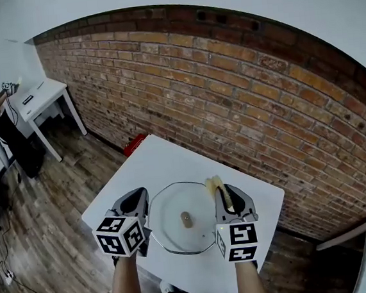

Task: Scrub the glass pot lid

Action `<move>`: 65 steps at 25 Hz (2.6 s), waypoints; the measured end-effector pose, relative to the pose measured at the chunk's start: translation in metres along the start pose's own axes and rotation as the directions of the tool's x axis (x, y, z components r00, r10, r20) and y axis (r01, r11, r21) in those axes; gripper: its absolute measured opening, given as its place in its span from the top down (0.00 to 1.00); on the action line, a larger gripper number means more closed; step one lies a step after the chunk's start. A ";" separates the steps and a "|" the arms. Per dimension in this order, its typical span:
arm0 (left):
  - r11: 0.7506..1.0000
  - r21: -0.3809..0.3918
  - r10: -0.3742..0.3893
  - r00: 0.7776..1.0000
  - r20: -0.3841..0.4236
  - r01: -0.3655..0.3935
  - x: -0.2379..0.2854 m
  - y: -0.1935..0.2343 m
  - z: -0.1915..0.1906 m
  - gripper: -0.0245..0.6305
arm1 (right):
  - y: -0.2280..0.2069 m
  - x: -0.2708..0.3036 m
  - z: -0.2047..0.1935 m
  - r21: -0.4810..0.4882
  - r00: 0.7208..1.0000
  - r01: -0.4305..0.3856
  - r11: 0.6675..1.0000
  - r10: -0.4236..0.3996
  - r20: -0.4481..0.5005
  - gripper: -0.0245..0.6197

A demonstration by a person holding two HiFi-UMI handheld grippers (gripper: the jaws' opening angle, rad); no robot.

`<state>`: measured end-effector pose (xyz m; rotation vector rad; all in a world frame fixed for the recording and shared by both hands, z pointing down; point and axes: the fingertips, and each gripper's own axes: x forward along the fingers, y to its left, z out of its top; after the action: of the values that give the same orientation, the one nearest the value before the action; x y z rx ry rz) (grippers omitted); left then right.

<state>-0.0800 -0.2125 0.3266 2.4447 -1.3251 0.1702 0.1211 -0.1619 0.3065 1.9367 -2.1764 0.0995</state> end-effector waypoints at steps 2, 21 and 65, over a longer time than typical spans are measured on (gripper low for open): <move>0.999 0.022 -0.026 0.999 0.035 0.025 -0.001 -0.013 0.020 0.95 | -0.003 -0.007 0.021 -0.007 0.999 0.015 1.000 -0.014 0.044 0.87; 0.960 0.267 -0.162 0.940 0.300 0.080 -0.027 -0.090 0.142 0.95 | -0.023 -0.048 0.117 -0.003 0.962 0.107 0.994 -0.103 0.253 0.87; 0.958 0.268 -0.179 0.942 0.285 0.101 -0.020 -0.107 0.132 0.95 | -0.029 -0.055 0.105 0.008 0.965 0.101 0.995 -0.100 0.242 0.87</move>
<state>-0.0108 -0.1911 0.1719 2.8630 -1.3083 -0.0917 0.1423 -0.1332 0.1903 2.1524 -2.2137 -0.1674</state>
